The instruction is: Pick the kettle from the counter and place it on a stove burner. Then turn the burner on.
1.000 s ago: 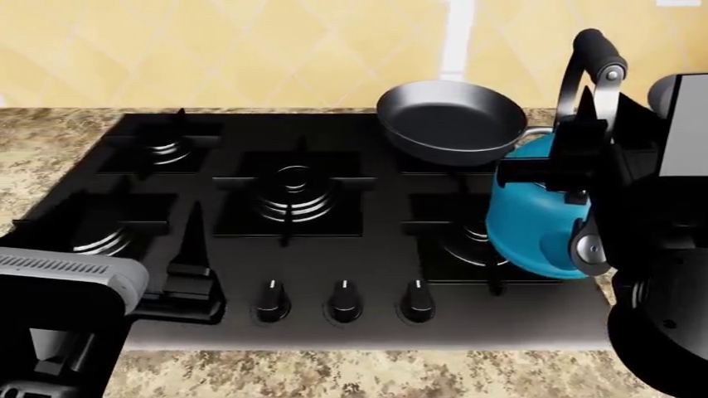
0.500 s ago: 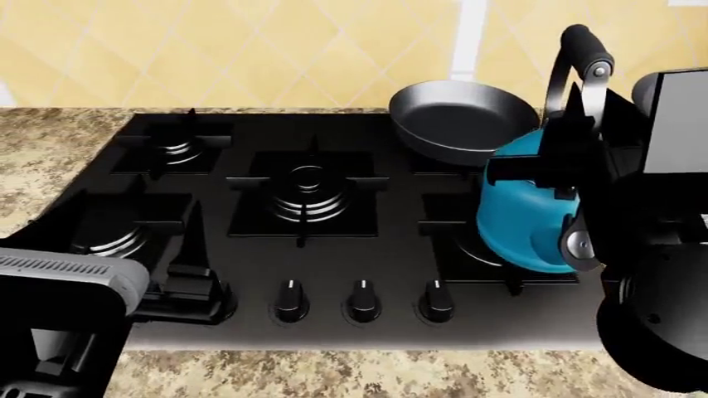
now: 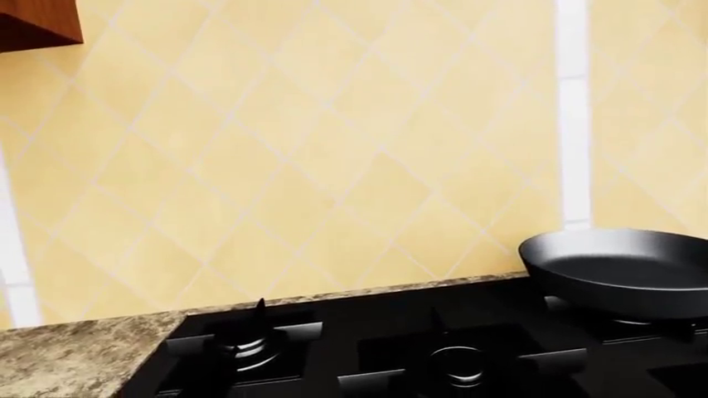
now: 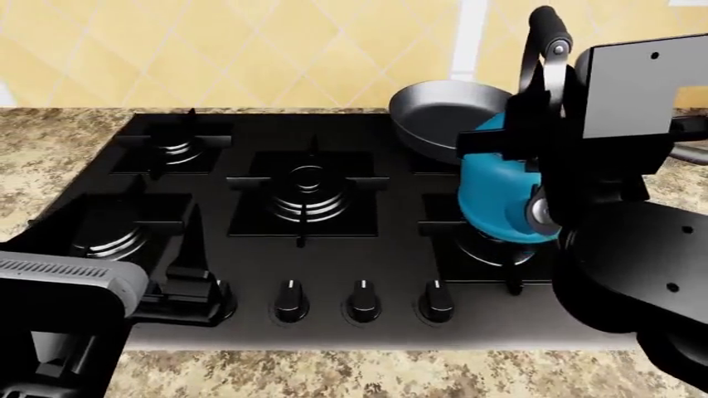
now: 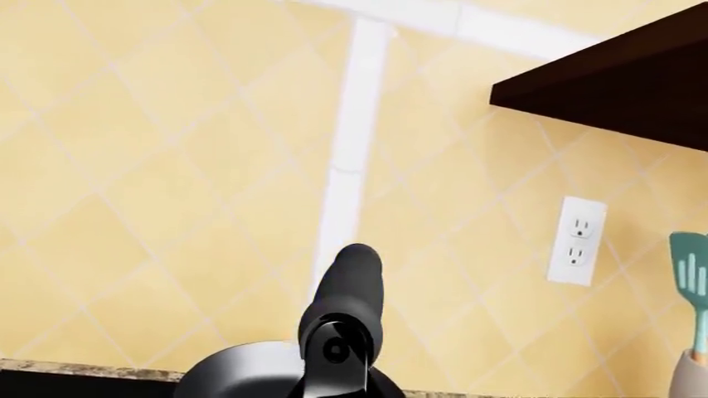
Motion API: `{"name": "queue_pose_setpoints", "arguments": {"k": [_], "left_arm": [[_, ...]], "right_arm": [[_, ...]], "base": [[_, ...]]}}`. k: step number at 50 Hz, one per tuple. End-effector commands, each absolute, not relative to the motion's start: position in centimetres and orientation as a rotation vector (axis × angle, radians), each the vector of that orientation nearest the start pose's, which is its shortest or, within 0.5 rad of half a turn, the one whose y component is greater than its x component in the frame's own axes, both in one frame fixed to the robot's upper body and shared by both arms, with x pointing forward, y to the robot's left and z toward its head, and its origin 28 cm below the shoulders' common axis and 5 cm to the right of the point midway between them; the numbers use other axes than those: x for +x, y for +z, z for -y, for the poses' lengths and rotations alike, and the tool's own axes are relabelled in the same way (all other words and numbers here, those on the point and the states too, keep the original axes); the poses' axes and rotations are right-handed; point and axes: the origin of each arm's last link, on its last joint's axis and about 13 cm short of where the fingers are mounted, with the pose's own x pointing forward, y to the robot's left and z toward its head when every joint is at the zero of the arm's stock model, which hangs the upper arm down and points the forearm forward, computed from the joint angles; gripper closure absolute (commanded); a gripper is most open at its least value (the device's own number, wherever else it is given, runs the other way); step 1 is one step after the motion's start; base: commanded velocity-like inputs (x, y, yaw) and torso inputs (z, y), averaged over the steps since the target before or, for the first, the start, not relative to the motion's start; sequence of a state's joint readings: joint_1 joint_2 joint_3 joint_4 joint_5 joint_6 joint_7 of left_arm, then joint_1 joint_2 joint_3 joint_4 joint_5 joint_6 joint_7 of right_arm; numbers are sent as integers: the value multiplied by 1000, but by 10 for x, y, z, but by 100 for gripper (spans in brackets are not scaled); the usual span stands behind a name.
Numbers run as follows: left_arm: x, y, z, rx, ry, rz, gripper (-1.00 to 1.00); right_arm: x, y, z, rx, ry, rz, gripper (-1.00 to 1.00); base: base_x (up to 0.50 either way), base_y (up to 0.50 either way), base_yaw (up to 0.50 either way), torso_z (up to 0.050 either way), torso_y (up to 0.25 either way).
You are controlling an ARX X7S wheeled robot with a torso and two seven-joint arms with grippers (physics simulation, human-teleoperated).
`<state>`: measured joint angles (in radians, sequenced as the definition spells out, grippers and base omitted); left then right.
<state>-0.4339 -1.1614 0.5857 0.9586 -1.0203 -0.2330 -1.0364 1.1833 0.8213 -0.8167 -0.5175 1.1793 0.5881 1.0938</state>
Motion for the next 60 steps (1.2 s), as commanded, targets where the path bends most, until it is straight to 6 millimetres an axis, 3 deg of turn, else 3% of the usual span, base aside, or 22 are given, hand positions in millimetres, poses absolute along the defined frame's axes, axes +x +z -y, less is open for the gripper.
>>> {"name": "queue_pose_setpoints", "arguments": {"k": [1,16,33,60], "left_arm": [[149,205,-240,105,-30,206,-100],[150,203,-240,102,-29,202,-100],[150,200,-241,100,-29,198,-100],[150,197,-241,93,-25,196,-100]], "right_arm": [[264,274,109,-209,-168,313,100],[273,265,100,-153,-125,289,100],[289,256,109,-147,-184,294,100],[293,245,111,-200,-220,293,100]], "base": [[0,0,0,0,0],[0,0,0,1,2],[0,0,0,1,2],[0,0,0,0,2]]}}
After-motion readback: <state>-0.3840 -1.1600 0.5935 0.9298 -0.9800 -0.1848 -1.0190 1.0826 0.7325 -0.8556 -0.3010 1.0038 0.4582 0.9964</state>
